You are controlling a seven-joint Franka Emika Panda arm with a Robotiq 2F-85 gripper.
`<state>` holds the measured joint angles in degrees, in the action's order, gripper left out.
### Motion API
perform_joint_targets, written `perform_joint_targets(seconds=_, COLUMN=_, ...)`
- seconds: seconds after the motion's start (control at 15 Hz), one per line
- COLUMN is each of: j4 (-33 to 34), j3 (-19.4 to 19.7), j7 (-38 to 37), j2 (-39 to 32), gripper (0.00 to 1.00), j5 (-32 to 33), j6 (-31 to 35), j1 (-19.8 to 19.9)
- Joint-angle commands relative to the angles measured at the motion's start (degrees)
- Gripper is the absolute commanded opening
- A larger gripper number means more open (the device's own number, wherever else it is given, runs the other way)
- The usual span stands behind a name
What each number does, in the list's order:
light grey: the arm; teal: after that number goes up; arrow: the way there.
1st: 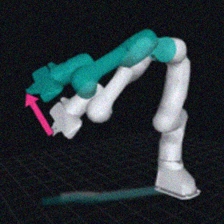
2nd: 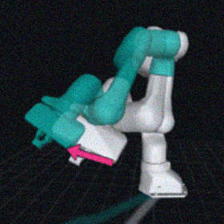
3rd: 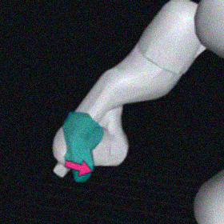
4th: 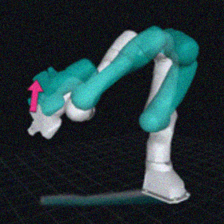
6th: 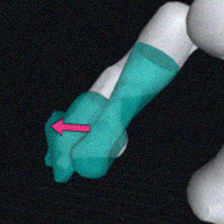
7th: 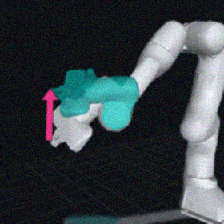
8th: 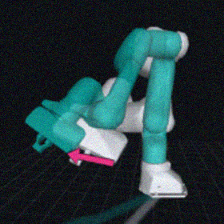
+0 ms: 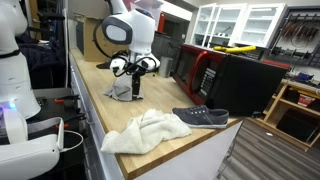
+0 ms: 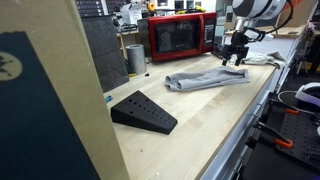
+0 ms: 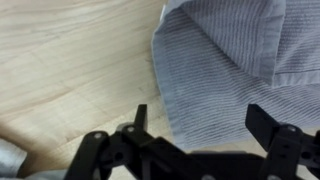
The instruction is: Fold the grey towel once from top to bottom and twice from right to left.
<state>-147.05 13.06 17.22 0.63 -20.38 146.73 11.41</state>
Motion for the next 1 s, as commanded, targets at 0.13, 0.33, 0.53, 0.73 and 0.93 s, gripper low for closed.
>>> perform_joint_targets(seconds=0.13, j4=0.5, j3=-0.6, j7=6.8, j2=-1.6, gripper=1.0, j5=-6.6, j6=-2.3, j1=0.2)
perform_joint_targets(seconds=0.33, j4=0.5, j3=-1.3, j7=9.1, j2=-2.7, gripper=1.0, j5=-8.7, j6=-2.6, j1=0.3)
perform_joint_targets(seconds=0.53, j4=0.5, j3=-2.2, j7=11.5, j2=-3.0, gripper=0.71, j5=-10.9, j6=-2.8, j1=0.2)
perform_joint_targets(seconds=0.73, j4=0.5, j3=-3.0, j7=12.9, j2=-2.7, gripper=0.53, j5=-12.1, j6=-3.1, j1=-0.1)
perform_joint_targets(seconds=0.93, j4=0.3, j3=-3.9, j7=13.6, j2=-2.2, gripper=0.29, j5=-12.7, j6=-3.5, j1=-0.4)
